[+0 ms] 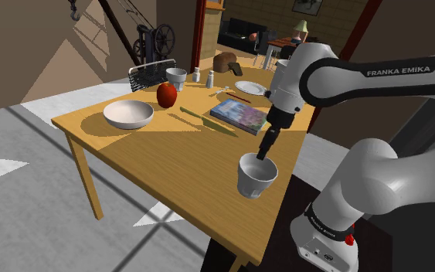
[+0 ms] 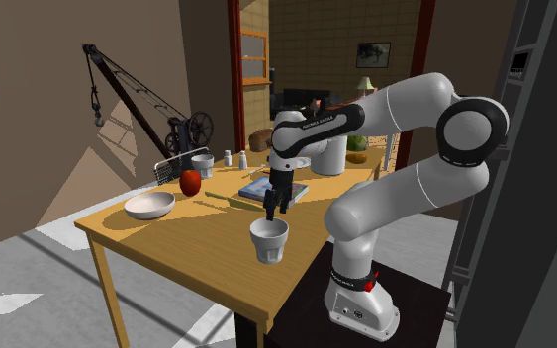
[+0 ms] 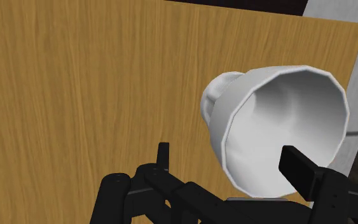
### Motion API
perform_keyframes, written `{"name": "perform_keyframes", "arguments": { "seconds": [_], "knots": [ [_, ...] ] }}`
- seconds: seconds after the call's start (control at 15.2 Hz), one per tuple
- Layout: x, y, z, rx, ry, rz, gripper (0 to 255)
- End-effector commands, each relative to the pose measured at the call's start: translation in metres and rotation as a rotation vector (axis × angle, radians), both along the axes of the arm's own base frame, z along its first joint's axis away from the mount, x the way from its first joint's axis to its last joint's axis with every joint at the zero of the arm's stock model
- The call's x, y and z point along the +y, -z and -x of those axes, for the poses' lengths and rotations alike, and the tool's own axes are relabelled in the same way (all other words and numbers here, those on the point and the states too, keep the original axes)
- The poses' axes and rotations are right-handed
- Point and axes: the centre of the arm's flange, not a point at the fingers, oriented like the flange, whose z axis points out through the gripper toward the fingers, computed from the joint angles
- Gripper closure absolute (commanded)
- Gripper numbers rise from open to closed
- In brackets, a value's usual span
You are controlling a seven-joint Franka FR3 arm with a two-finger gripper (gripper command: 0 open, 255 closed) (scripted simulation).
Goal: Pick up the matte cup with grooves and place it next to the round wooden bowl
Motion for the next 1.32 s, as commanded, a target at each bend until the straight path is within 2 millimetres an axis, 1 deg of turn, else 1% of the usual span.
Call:
{"name": "perform_keyframes", "arguments": {
  "seconds": [0.0,0.2,0.26,0.79,0.86,1.25],
  "knots": [
    [0.002,0.012,0.001,0.000,-0.001,-0.002,0],
    [0.005,0.027,0.001,0.000,-0.001,-0.002,0],
    [0.007,0.036,0.001,0.000,-0.001,-0.002,0],
    [0.007,0.036,0.001,0.001,-0.001,-0.002,0],
    [0.007,0.036,0.001,0.001,-0.001,-0.002,255],
    [0.007,0.036,0.001,0.001,-0.001,-0.002,255]
  ]
}}
